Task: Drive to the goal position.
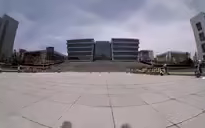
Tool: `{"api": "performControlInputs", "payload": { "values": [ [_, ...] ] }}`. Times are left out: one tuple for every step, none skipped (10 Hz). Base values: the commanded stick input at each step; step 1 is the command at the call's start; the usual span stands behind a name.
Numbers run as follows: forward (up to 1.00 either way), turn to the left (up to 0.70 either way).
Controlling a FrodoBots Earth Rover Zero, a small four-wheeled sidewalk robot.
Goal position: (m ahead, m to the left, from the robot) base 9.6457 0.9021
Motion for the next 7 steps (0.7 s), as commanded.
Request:
{"api": "performControlInputs", "payload": {
  "values": [
    [0.7, 0.0],
    [0.7, 0.0],
    [0.7, 0.0],
    [0.7, 0.0],
    [0.7, 0.0],
    [0.7, 0.0],
    [0.7, 0.0]
  ]
}}
